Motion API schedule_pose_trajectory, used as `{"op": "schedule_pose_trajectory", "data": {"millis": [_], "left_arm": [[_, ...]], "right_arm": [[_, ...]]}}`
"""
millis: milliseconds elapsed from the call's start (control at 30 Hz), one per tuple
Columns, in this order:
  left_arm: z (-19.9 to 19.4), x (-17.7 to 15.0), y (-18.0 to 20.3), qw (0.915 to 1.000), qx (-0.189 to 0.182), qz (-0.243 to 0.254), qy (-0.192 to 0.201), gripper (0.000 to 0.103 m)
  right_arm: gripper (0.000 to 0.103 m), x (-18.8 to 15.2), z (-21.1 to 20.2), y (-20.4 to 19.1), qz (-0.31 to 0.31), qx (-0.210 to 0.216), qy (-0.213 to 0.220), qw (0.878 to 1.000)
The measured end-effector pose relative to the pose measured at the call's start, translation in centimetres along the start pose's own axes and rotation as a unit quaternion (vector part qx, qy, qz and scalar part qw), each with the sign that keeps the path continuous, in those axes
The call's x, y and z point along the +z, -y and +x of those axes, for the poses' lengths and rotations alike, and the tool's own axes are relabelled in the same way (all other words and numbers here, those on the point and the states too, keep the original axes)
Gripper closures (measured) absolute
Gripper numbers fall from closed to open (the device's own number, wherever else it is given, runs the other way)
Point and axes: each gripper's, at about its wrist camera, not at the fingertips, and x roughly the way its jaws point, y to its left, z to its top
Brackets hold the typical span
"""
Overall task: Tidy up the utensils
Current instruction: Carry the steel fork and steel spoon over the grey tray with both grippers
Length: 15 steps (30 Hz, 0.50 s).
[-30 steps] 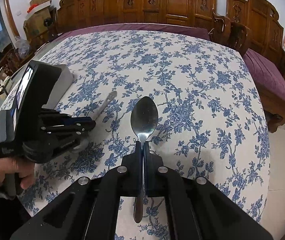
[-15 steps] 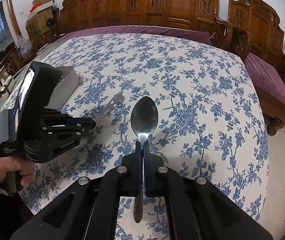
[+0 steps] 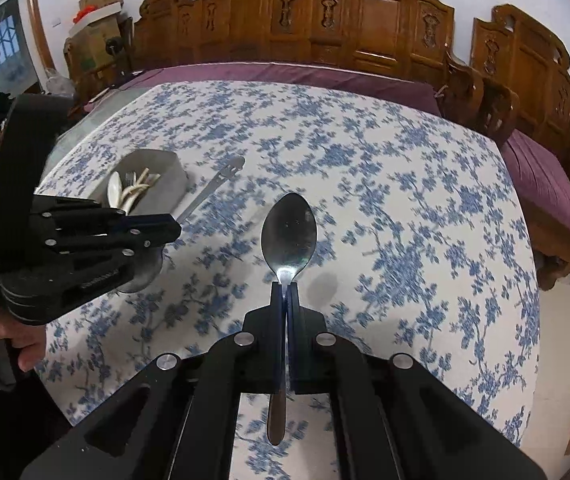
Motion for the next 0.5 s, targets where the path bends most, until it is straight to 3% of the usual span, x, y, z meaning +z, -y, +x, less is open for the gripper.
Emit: {"op": "schedule_pose_trajectory", "data": {"millis": [500], "left_arm": [[-4.4,-1.2,-7.0,0.9991,0.019,-0.025,0.030,0.098]], "right_arm": [[0.100,3.5,0.2,-6.4,-0.034,0.017,0.011,0.999]]}}
